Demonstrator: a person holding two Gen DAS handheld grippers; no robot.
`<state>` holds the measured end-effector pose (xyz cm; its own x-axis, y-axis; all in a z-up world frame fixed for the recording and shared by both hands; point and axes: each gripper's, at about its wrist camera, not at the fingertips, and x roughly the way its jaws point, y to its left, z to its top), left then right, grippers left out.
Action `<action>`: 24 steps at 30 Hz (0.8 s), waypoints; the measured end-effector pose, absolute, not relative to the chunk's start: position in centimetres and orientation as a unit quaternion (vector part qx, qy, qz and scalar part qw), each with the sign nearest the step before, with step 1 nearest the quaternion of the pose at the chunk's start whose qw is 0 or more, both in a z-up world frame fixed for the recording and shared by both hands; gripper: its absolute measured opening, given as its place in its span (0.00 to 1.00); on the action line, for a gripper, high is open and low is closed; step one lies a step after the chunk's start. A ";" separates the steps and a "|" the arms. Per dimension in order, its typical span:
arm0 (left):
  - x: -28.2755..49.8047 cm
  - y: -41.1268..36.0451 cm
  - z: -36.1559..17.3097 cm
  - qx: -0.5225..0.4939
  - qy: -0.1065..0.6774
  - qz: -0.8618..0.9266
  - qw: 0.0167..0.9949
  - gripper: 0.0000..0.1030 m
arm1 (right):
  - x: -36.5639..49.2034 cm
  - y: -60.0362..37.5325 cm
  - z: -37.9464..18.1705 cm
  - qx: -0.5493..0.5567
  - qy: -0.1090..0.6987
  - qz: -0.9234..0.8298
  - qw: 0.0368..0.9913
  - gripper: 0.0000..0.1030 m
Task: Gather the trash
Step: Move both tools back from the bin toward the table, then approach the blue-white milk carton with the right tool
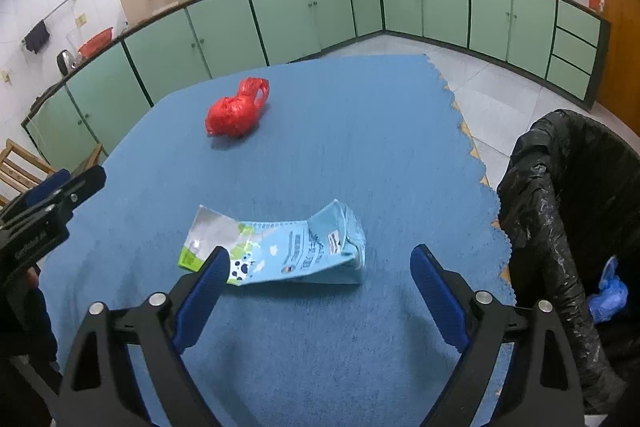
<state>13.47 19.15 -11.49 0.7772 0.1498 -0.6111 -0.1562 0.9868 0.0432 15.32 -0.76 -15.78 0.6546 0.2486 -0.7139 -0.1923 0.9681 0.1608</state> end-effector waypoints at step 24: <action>13.8 19.3 -12.8 -0.013 0.333 0.093 0.938 0.76 | 16.8 1.2 -17.8 0.017 0.425 0.148 0.893 0.87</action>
